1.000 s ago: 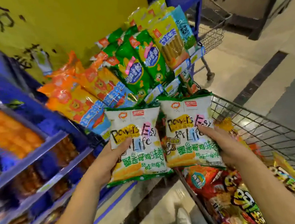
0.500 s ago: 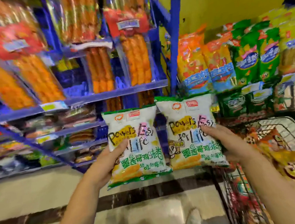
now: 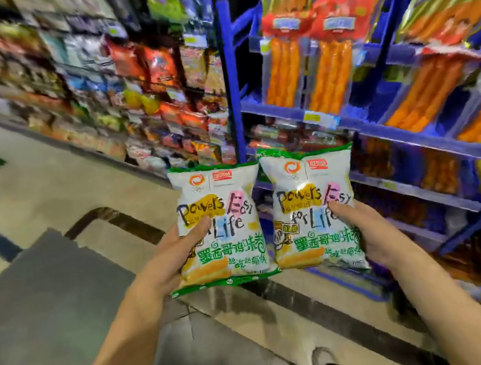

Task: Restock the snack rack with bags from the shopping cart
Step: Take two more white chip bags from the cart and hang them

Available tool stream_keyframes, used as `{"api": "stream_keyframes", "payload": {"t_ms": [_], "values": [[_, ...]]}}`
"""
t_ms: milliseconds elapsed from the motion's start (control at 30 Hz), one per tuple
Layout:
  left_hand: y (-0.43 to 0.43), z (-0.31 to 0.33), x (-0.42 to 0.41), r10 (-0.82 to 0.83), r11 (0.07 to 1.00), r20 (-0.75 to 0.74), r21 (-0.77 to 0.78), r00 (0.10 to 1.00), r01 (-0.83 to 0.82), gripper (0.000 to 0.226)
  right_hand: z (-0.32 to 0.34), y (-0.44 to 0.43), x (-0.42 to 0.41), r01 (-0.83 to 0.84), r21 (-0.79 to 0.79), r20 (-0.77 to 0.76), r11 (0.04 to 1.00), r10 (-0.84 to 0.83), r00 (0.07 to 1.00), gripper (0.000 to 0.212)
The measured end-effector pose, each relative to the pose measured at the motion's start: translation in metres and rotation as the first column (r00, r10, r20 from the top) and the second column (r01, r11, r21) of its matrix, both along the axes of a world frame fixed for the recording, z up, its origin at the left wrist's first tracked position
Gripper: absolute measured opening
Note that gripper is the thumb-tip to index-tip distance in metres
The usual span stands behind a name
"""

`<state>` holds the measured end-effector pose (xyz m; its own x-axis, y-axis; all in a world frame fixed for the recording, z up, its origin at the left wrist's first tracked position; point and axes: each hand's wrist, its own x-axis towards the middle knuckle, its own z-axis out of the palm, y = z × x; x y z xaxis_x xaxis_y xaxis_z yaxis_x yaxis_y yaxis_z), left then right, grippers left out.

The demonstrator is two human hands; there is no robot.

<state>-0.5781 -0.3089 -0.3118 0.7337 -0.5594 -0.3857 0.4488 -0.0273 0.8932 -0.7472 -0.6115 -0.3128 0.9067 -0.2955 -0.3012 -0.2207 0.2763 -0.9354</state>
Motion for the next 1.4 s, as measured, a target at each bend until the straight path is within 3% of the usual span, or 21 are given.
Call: {"api": "stream_keyframes", "payload": {"t_ms": [100, 267, 367, 533, 633, 733, 800, 933, 1067, 1200, 1300, 1400], "values": [[0.057, 0.005, 0.012, 0.108, 0.994, 0.017, 0.009, 0.994, -0.108, 0.047, 0.0, 0.037, 0.056, -0.116, -0.004, -0.003, 0.993, 0.116, 0.993, 0.092], [0.13, 0.006, 0.036, 0.297, 0.954, 0.019, 0.042, 0.955, -0.297, 0.041, 0.007, 0.095, 0.145, -0.301, -0.038, -0.015, 0.953, 0.3, 0.954, 0.081], [0.155, 0.011, 0.056, 0.403, 0.901, 0.102, 0.13, 0.909, -0.414, 0.041, -0.006, 0.118, 0.207, -0.358, -0.033, -0.03, 0.933, 0.357, 0.934, 0.082], [0.185, 0.022, 0.105, 0.521, 0.838, 0.087, 0.138, 0.849, -0.529, 0.047, -0.025, 0.145, 0.314, -0.468, -0.033, -0.016, 0.883, 0.468, 0.884, 0.104], [0.205, 0.029, 0.14, 0.564, 0.813, 0.088, 0.116, 0.821, -0.57, 0.041, -0.009, 0.171, 0.368, -0.59, -0.002, 0.023, 0.808, 0.589, 0.807, 0.086], [0.227, 0.031, 0.171, 0.614, 0.774, 0.111, 0.108, 0.781, -0.624, 0.044, 0.006, 0.201, 0.421, -0.618, -0.035, 0.039, 0.785, 0.619, 0.784, 0.03], [0.243, 0.03, 0.188, 0.656, 0.742, 0.105, 0.095, 0.747, -0.664, 0.043, 0.014, 0.221, 0.451, -0.629, -0.016, 0.045, 0.777, 0.629, 0.776, 0.032], [0.276, 0.033, 0.218, 0.725, 0.673, 0.102, 0.108, 0.681, -0.732, 0.044, 0.034, 0.27, 0.493, -0.634, 0.005, 0.046, 0.773, 0.633, 0.772, 0.083], [0.325, 0.026, 0.254, 0.743, 0.656, 0.101, 0.089, 0.662, -0.75, 0.042, 0.031, 0.321, 0.542, -0.667, 0.04, 0.008, 0.744, 0.667, 0.745, 0.037], [0.38, 0.023, 0.3, 0.738, 0.66, 0.131, 0.058, 0.661, -0.749, 0.041, 0.019, 0.376, 0.592, -0.595, 0.02, -0.029, 0.803, 0.596, 0.803, 0.055], [0.428, 0.026, 0.338, 0.74, 0.664, 0.121, 0.03, 0.662, -0.747, 0.041, 0.017, 0.423, 0.629, -0.611, 0.004, -0.019, 0.792, 0.611, 0.792, 0.019], [0.475, 0.03, 0.373, 0.726, 0.684, 0.104, -0.015, 0.68, -0.729, 0.055, 0.025, 0.466, 0.66, -0.622, 0.008, -0.006, 0.783, 0.622, 0.783, 0.018]]}}
